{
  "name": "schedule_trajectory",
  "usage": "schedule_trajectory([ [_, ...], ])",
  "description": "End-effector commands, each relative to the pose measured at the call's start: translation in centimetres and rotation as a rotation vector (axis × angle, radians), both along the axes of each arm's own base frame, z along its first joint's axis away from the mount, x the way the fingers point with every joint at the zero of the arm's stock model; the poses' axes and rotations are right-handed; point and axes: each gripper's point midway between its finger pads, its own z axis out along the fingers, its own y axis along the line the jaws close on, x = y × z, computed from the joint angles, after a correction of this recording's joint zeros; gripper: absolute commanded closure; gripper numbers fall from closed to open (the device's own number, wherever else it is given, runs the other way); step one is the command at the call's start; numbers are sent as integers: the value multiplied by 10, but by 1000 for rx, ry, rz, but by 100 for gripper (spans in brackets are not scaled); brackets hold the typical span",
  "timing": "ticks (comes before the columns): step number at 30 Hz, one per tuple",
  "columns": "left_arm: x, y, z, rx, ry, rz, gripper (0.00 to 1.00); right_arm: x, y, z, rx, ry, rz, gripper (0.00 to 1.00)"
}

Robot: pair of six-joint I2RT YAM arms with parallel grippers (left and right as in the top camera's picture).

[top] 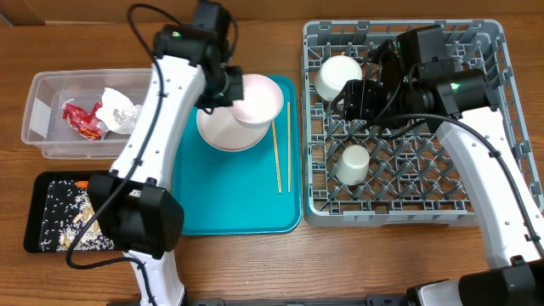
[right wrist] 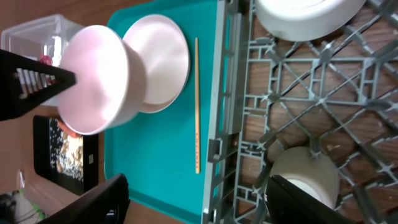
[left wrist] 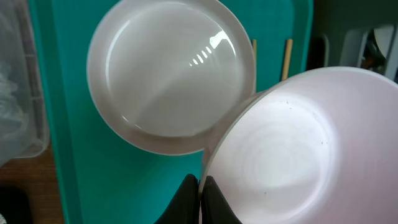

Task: Sort waste into correct bins and load items into the dishwasher
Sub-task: 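Hand the pink bowl to the right gripper above the rack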

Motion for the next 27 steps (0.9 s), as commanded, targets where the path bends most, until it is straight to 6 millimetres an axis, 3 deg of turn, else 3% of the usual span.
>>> schedule_trajectory([
  [1, -8, -22, 14, -28, -20, -52, 96, -8, 17, 8, 18, -10, 55, 27],
  [4, -13, -37, 14, -13, -28, -92, 96, -12, 29, 6, 0, -16, 86, 27],
  [12, -26, -62, 27, -4, -69, -160, 96, -10, 31, 2, -69, -48, 80, 31],
  [20, -32, -68, 66, -32, -186, -179, 96, -3, 34, -8, -72, -29, 79, 35],
  [27, -40, -66, 68, -31, -167, -183, 96, 7, 37, -20, -75, -22, 79, 38],
])
